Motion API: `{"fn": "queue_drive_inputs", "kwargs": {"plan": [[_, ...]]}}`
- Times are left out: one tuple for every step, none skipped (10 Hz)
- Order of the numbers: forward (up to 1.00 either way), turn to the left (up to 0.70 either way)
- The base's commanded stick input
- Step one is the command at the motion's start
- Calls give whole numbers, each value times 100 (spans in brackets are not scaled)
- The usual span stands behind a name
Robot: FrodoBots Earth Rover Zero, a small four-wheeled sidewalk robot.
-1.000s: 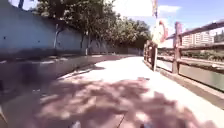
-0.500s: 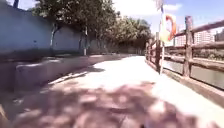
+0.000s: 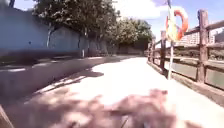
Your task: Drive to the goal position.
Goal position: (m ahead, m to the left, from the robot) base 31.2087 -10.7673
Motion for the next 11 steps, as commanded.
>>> {"fn": "queue_drive_inputs", "kwargs": {"plan": [[85,0],[85,0],[85,0],[85,0],[85,0],[85,0],[85,0],[85,-24],[85,-34],[85,-34],[85,-20]]}}
